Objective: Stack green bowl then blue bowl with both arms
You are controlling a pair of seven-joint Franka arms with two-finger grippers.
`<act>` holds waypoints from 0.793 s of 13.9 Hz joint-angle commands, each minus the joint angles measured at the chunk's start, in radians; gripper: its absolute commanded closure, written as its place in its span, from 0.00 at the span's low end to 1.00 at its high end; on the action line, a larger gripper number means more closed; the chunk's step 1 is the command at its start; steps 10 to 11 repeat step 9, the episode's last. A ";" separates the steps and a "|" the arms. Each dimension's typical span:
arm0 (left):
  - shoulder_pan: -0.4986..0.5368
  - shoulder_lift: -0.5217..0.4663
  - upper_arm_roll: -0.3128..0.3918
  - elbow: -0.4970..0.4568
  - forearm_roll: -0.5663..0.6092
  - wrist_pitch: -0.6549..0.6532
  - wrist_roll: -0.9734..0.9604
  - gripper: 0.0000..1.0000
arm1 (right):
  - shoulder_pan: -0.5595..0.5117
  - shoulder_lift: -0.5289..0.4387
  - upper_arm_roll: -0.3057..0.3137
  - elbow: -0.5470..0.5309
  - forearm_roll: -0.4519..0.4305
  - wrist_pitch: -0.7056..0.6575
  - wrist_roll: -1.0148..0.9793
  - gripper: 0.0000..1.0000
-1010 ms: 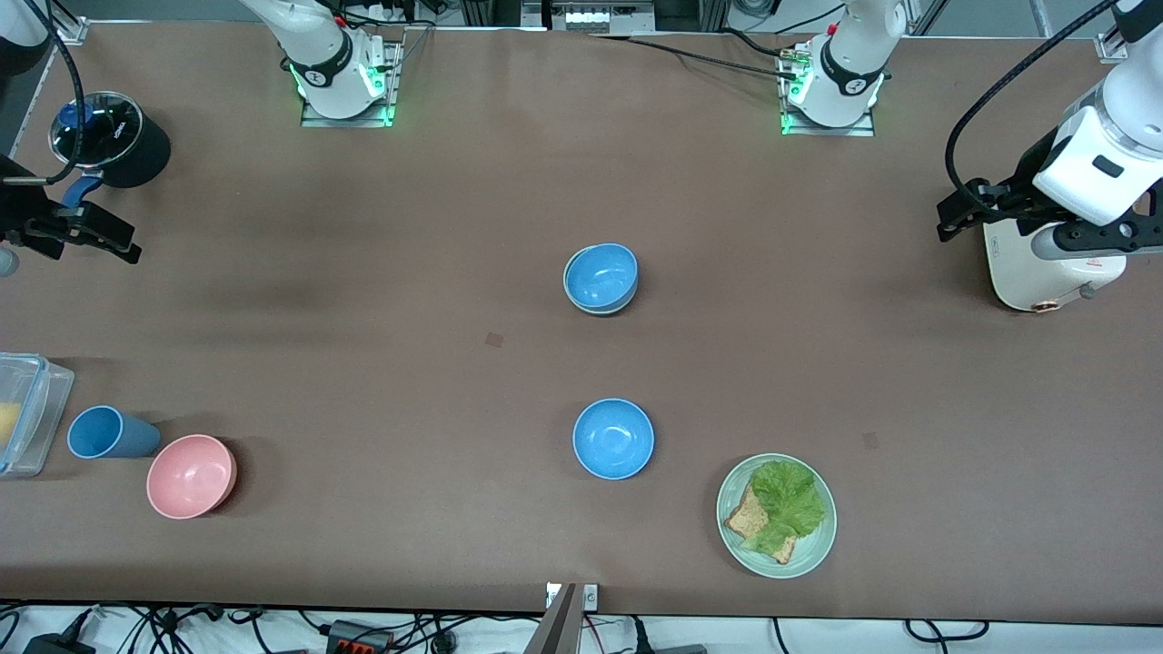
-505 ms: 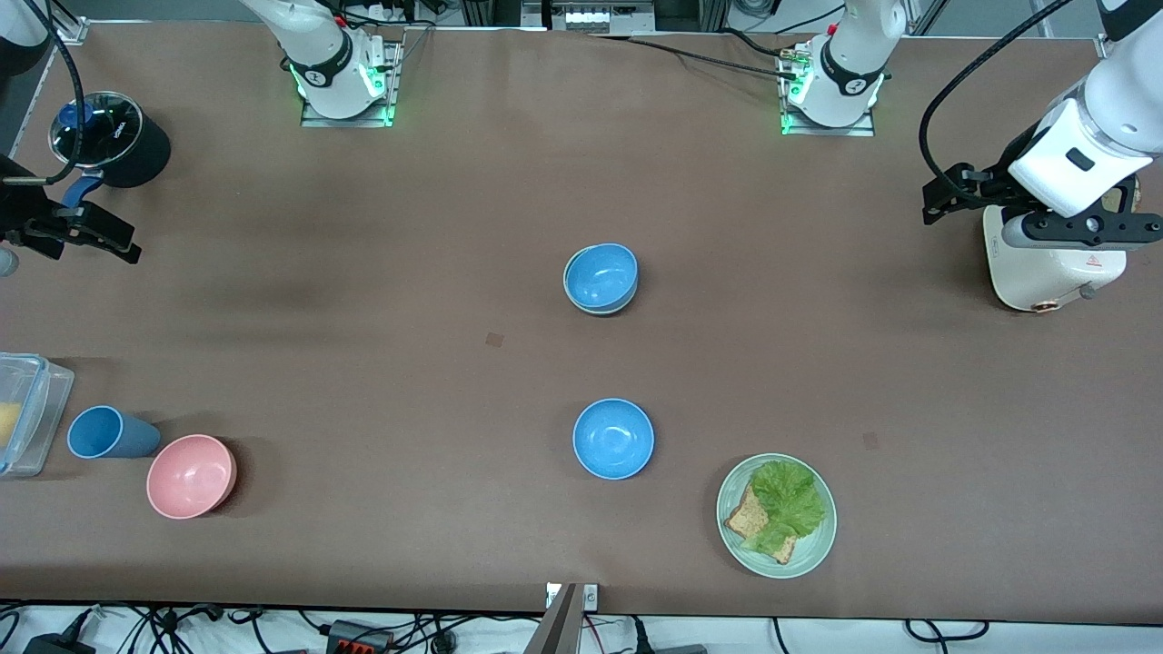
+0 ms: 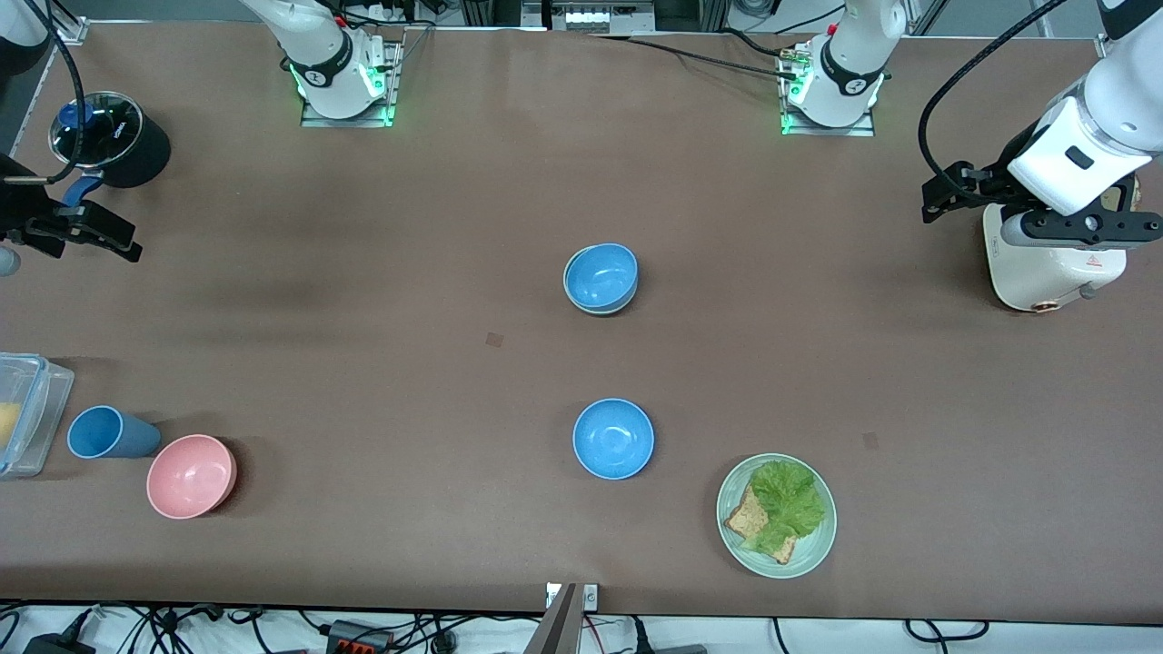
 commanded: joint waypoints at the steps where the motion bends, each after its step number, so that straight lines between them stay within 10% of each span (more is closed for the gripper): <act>1: -0.003 -0.008 0.012 -0.008 -0.039 -0.008 0.008 0.00 | 0.000 -0.016 -0.003 0.004 -0.001 -0.020 -0.014 0.00; 11: -0.005 0.002 0.012 -0.007 -0.054 -0.008 0.010 0.00 | 0.000 -0.016 -0.005 0.004 -0.004 -0.020 -0.014 0.00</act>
